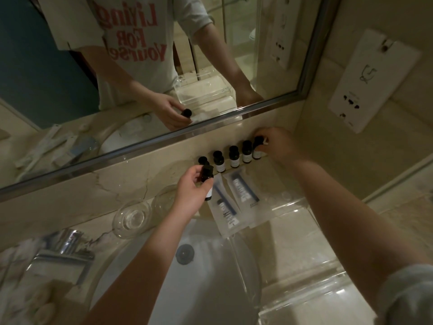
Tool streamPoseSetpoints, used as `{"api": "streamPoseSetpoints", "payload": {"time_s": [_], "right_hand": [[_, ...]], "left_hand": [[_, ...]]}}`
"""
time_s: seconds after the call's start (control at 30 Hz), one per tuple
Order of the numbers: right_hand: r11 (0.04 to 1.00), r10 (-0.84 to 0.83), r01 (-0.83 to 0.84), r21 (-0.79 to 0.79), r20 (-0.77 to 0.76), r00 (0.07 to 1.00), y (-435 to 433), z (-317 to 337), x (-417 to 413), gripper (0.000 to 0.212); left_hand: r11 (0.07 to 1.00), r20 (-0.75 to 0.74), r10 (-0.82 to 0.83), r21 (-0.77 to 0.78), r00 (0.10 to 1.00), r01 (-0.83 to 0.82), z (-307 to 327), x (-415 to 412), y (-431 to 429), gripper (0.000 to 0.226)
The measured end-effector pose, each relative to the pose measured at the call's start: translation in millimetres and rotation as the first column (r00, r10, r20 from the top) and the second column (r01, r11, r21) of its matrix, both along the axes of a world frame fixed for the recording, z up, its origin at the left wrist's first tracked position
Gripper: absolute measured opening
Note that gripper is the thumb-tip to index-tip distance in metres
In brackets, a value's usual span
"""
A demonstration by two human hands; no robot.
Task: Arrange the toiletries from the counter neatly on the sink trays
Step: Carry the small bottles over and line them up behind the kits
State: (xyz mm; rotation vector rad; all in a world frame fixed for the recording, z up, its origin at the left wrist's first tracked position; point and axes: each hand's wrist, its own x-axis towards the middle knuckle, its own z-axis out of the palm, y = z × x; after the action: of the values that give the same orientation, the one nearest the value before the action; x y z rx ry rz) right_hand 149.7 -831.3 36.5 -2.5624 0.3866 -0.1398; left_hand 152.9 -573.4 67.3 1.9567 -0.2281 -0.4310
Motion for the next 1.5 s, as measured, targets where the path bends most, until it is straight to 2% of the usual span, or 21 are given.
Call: {"api": "streamPoseSetpoints", "payload": {"time_s": [0.33,0.43,0.57,0.63,0.73,0.8,0.87,0.97,1.03,1.1,1.23,1.4,1.5], "right_hand": [[1.0,0.013,-0.013,0.016,0.022,1.0,-5,3,-6,0.016],[0.998,0.007,-0.008,0.064,0.017,1.0,-6,-1,-9,0.025],[0.993,-0.099,0.097,0.06,0.029,0.995,2,7,-22,0.049],[0.978,-0.168,0.156,0.142,0.078,0.983,18,16,-35,0.047],[0.888,-0.187,0.121,0.443,0.109,0.976,53,25,-63,0.033],[0.811,-0.097,0.028,0.584,0.088,0.991,73,29,-79,0.029],[0.698,-0.001,-0.084,0.711,0.119,0.993,86,30,-87,0.034],[0.538,0.081,-0.185,0.822,0.169,0.982,95,33,-92,0.037],[0.498,0.081,-0.2,0.844,0.185,0.979,96,34,-96,0.033],[0.527,0.031,-0.171,0.832,0.182,0.983,93,34,-100,0.032],[0.689,-0.048,-0.097,0.718,0.179,0.983,85,28,-102,0.033],[0.825,-0.167,0.009,0.565,0.228,0.959,83,21,-101,0.034],[0.864,-0.207,0.07,0.498,0.225,0.952,72,9,-98,0.034]], "left_hand": [[1.0,-0.008,0.002,0.0,1.0,-0.002,-1,1,1,0.027],[1.0,-0.006,-0.009,-0.012,1.0,0.009,0,1,0,0.025],[0.997,-0.018,0.003,-0.073,1.0,-0.005,5,0,-3,0.023],[0.99,-0.068,0.02,-0.137,0.997,-0.029,10,0,-6,0.027],[0.97,-0.106,0.0,-0.242,0.994,-0.026,18,-2,-9,0.023],[0.953,-0.099,-0.05,-0.303,0.994,0.017,24,-3,-12,0.022],[0.943,-0.046,-0.135,-0.312,0.99,0.114,31,-7,-16,0.022],[0.922,-0.01,-0.254,-0.305,0.967,0.238,40,-15,-25,0.022],[0.914,0.004,-0.291,-0.295,0.957,0.28,44,-21,-30,0.021],[0.931,0.058,-0.276,-0.233,0.959,0.282,45,-22,-33,0.021],[0.959,0.207,-0.261,-0.051,0.943,0.277,48,-22,-40,0.024],[0.936,0.238,-0.35,0.054,0.906,0.348,38,-20,-55,0.03],[0.943,0.235,-0.334,0.091,0.913,0.321,27,-15,-63,0.038]]}}
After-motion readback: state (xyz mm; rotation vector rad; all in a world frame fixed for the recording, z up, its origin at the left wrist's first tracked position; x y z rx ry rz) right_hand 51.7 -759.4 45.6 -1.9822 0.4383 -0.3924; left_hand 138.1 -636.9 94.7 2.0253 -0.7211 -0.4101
